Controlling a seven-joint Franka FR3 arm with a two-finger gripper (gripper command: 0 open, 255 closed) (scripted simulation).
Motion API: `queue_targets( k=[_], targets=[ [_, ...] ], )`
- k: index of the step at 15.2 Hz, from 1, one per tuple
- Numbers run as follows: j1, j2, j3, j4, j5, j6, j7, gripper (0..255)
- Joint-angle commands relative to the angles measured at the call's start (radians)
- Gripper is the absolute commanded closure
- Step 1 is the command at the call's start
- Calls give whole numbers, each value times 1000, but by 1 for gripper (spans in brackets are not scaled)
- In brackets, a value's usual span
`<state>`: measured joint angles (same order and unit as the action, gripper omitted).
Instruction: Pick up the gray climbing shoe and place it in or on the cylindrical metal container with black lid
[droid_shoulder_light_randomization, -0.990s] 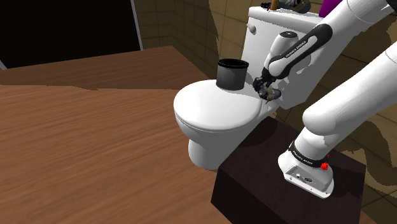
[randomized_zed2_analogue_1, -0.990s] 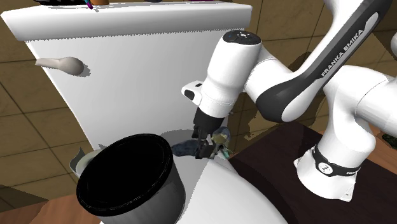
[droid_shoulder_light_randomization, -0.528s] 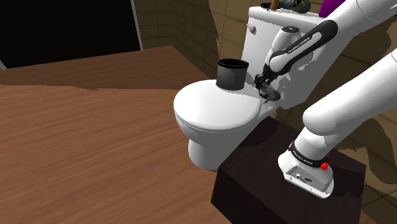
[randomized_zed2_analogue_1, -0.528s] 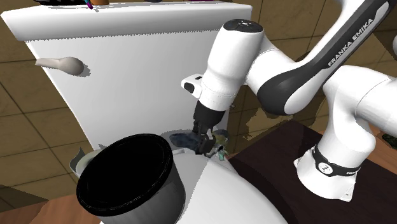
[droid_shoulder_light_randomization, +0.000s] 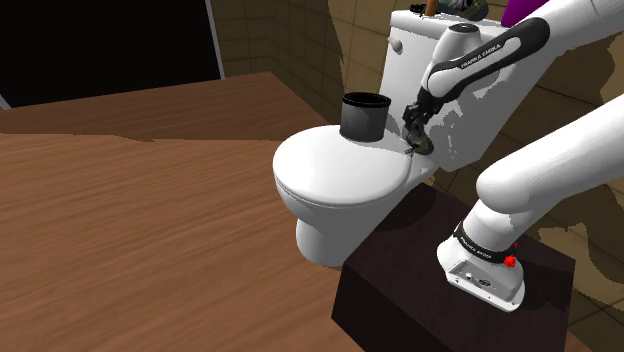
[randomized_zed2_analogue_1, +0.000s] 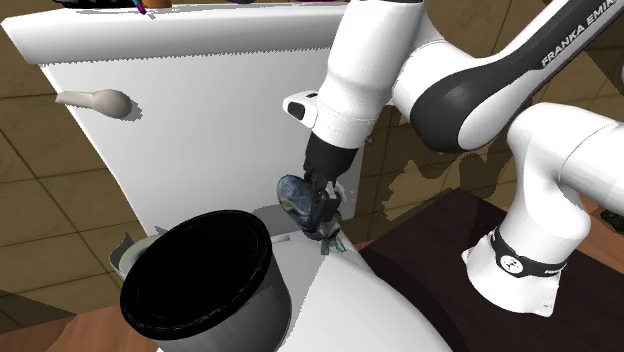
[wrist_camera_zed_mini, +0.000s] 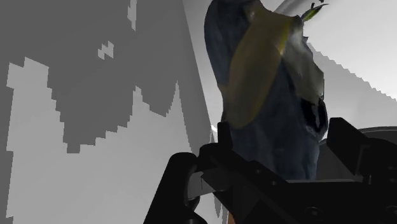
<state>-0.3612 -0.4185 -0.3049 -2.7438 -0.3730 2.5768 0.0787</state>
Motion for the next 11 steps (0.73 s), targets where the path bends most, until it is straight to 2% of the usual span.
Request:
queue_targets(
  k=[1,11],
  targets=[
    [4,-23,4,13,8,-36,-5,255],
    [17,-115,21,89,40,-203,-30,255]
  ],
)
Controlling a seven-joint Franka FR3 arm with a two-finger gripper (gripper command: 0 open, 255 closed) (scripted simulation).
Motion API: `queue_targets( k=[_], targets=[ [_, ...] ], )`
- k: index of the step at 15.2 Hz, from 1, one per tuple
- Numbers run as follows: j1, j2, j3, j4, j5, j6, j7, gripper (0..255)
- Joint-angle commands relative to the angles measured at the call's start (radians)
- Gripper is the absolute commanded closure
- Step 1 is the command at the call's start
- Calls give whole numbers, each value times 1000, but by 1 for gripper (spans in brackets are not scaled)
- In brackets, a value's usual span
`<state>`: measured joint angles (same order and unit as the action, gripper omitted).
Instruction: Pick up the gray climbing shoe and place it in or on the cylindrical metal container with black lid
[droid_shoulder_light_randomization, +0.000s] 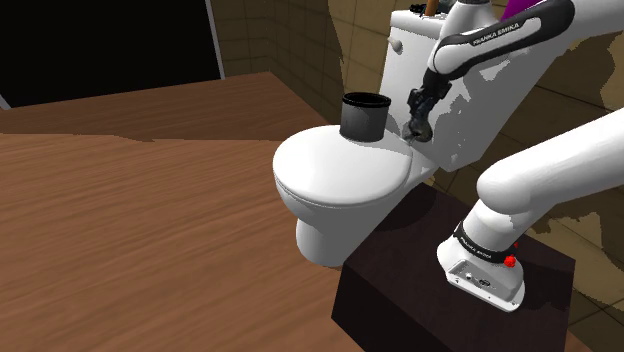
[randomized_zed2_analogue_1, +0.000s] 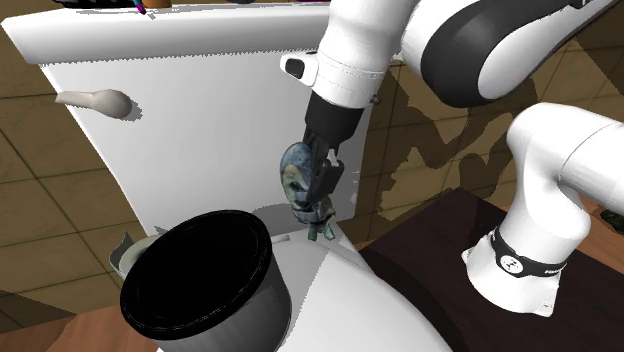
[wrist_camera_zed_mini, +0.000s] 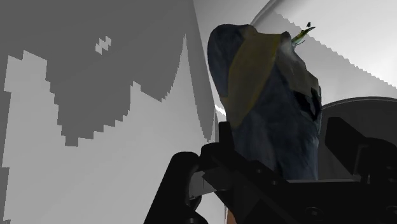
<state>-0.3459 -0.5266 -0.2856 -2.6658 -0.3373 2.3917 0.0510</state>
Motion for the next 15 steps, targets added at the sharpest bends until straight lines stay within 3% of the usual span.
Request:
queue_targets(
  k=[1,15],
  targets=[
    [3,-14,4,20,7,-34,-5,255],
    [19,-80,30,165,44,-242,-34,255]
  ],
)
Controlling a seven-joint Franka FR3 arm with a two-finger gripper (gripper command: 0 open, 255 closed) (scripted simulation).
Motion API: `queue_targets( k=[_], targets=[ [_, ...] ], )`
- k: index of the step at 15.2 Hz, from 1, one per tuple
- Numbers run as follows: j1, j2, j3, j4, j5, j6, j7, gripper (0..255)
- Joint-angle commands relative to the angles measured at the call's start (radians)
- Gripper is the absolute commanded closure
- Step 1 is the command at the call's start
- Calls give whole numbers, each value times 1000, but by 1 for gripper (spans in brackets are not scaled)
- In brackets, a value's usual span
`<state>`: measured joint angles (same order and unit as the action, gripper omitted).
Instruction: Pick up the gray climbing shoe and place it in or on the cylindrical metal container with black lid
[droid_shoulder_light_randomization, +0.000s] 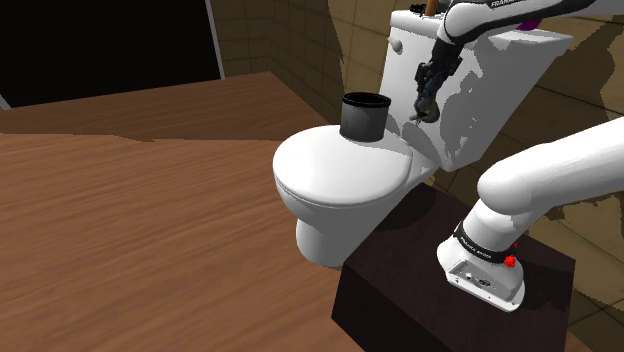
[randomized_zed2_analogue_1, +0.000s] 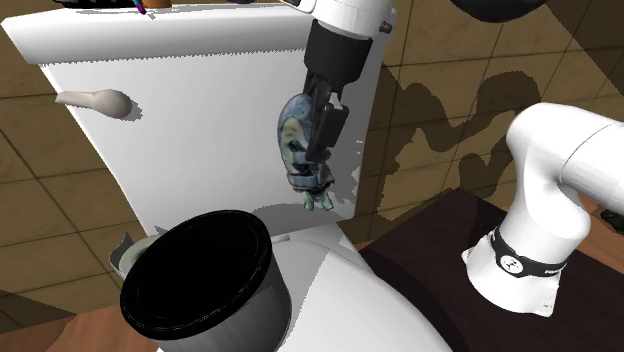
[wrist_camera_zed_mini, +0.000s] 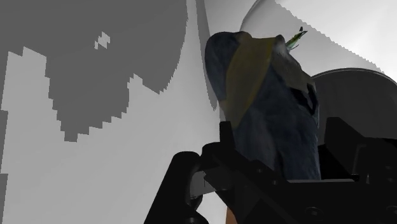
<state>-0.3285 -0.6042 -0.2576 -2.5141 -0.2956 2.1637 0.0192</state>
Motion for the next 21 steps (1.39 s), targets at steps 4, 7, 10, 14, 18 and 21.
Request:
queue_targets(
  k=[4,7,10,14,18,21],
  targets=[
    [5,-10,8,56,11,-65,-9,255],
    [36,86,39,135,36,-56,33,255],
    [62,183,66,223,58,-55,71,255],
    [91,313,98,356,82,-67,115,255],
    [115,446,125,508,101,-92,152,255],
    [125,511,136,573,106,-96,170,255]
  ],
)
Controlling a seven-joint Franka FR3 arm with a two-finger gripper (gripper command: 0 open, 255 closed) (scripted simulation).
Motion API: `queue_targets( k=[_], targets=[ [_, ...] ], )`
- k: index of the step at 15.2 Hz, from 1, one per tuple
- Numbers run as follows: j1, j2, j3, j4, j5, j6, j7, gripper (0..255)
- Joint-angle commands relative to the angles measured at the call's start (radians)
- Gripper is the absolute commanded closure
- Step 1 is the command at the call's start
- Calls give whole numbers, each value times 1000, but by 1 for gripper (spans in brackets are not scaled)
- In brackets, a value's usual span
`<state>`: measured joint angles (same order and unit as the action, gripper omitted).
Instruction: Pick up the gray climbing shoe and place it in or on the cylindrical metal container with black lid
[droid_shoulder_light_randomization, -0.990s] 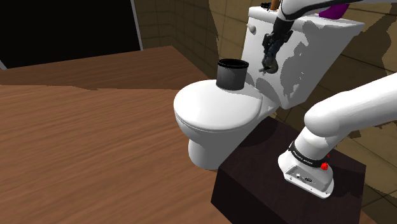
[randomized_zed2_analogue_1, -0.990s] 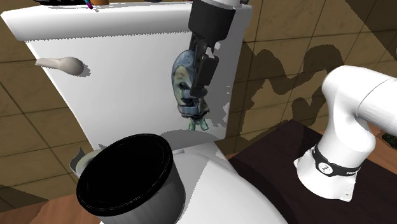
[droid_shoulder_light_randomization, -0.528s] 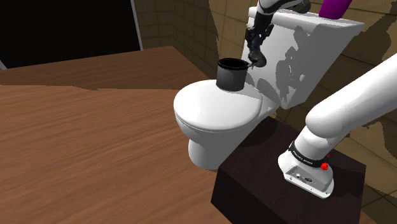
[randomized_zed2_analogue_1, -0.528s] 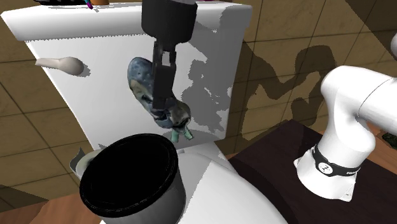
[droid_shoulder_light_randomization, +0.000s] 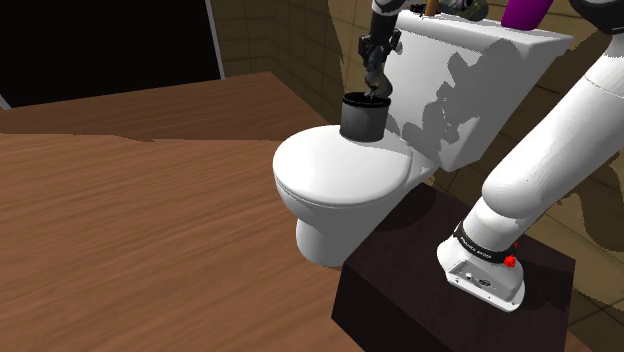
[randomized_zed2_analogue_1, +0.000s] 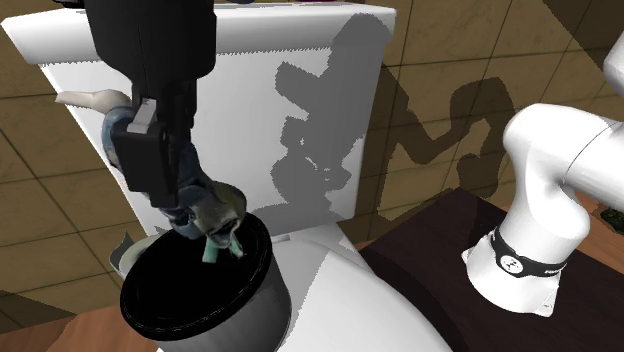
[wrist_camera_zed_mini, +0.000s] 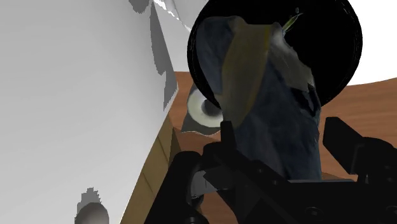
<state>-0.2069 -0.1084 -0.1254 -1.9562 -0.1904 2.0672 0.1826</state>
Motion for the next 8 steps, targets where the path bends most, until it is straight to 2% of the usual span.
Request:
queue_targets(
  k=[1,8],
  targets=[
    [3,16,3,3,0,13,9,255],
    [1,31,1,-75,-8,105,24,255]
  ],
)
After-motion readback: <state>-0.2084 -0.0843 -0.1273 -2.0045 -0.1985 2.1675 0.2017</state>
